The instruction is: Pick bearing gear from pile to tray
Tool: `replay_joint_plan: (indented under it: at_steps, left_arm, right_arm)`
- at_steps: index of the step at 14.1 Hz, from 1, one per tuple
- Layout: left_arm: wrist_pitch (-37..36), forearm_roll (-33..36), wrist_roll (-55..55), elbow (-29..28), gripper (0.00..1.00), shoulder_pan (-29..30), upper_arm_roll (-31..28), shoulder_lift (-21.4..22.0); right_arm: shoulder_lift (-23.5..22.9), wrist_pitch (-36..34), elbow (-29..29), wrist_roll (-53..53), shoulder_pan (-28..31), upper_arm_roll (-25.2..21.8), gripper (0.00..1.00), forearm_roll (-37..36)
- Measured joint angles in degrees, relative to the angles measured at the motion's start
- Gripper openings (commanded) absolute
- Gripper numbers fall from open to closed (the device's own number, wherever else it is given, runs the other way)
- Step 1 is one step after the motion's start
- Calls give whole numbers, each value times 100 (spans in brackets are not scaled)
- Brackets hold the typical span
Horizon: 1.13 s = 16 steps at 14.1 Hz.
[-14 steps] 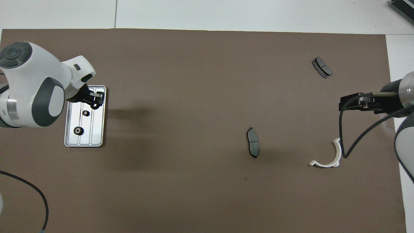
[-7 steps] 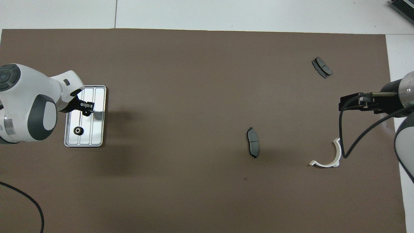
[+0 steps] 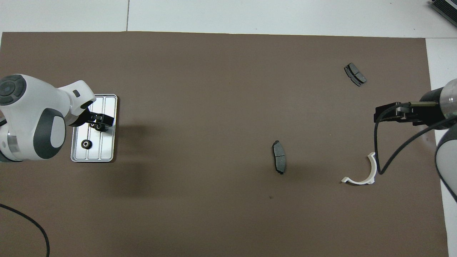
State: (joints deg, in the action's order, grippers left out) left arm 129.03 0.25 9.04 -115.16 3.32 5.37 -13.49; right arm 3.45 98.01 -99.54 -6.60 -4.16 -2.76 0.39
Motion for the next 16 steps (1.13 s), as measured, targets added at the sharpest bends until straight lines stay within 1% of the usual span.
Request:
replay_joint_plan:
  at_steps: [4, 8, 10, 16]
  left_arm:
    - [-191, 0, -101, -1, 100, -11, 28, 121]
    - [-346, 0, -126, 10, 100, -25, 43, 375]
    - [-587, -1, -174, 106, 100, -25, 41, 487]
    - [-1927, -5, -667, 1127, 100, -145, 59, 558]
  right_arm:
    - [0, 0, 0, 0, 0, 0, 100, 0]
    - [0, 0, 0, 0, 0, 0, 100, 0]
    - [1, 1, 1, 0, 0, 0, 100, 0]
    - [4, 1, 2, 0, 0, 0, 100, 0]
